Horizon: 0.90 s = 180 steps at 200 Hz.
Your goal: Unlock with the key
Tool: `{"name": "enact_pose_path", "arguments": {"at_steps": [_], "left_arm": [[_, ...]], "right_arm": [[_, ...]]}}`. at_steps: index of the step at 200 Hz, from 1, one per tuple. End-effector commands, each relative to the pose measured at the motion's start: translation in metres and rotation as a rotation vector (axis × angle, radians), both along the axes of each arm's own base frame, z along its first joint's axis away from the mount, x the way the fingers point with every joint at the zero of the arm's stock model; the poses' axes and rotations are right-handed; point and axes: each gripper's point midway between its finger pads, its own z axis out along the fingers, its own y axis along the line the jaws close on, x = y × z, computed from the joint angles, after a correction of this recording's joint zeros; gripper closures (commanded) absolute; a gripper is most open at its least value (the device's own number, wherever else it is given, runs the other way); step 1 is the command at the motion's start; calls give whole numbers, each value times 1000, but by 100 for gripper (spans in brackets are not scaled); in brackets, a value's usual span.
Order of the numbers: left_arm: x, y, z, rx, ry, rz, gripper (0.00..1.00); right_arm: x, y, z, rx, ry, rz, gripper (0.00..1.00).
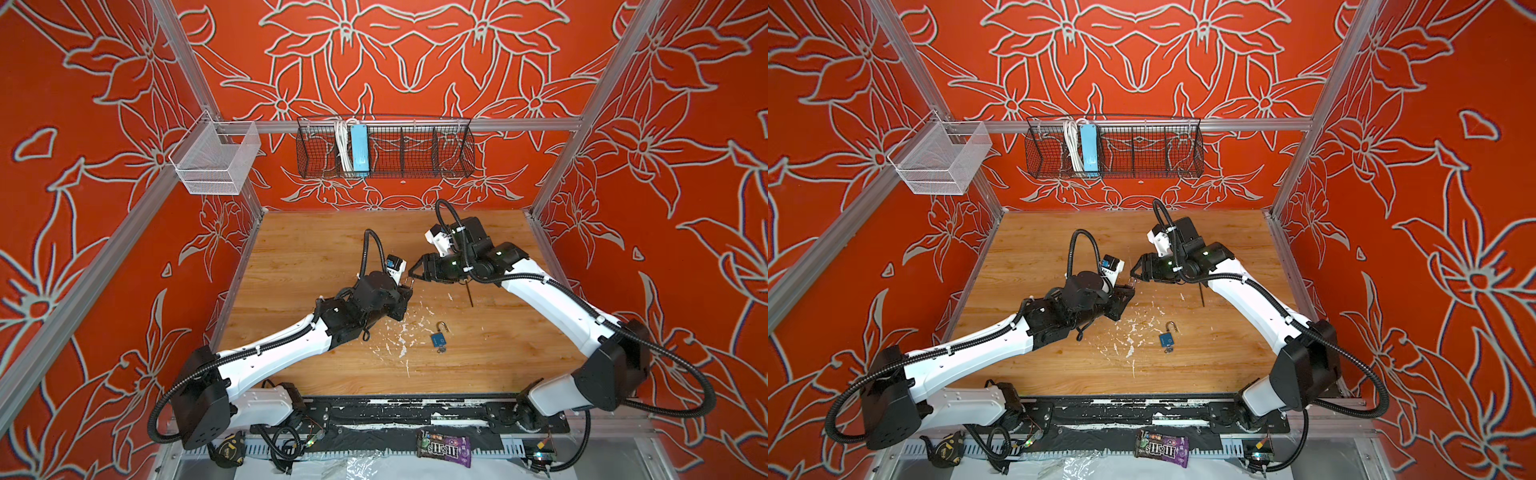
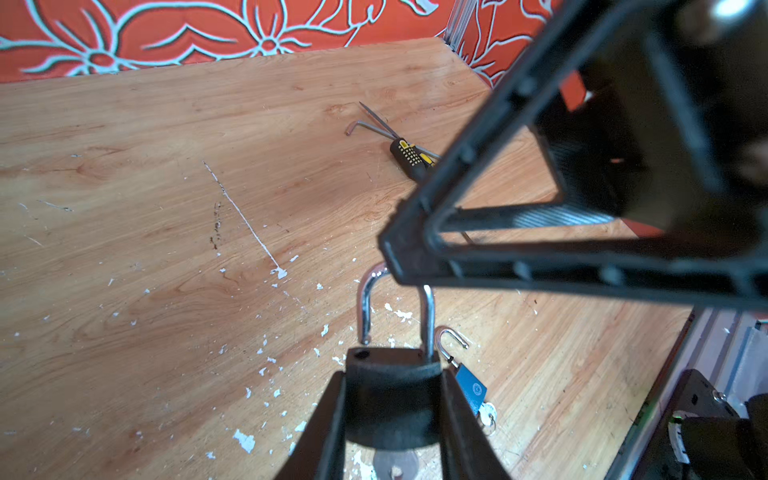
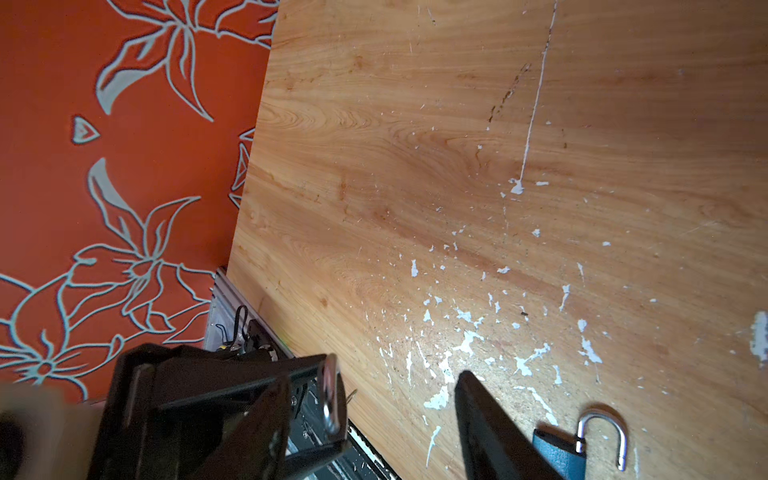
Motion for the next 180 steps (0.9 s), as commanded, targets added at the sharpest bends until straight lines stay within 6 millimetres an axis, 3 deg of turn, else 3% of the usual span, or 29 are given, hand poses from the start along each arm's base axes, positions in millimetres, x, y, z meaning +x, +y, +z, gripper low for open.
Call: {"name": "enact_pose_path", "arguments": {"at_steps": [1, 42, 71, 180], "left_arm": [[2, 4, 15, -18, -55, 3, 100], [2, 5, 14, -11, -56, 6, 100], [2, 6, 11, 0, -49, 8, 100], [1, 9, 14, -7, -74, 13, 100]], "right_arm": [[4, -3, -5, -73, -24, 21, 36], [10, -3, -14, -122, -22, 33, 35], [5, 6, -6, -90, -39, 80, 34], [8, -12, -21, -238, -18, 112, 32]]}}
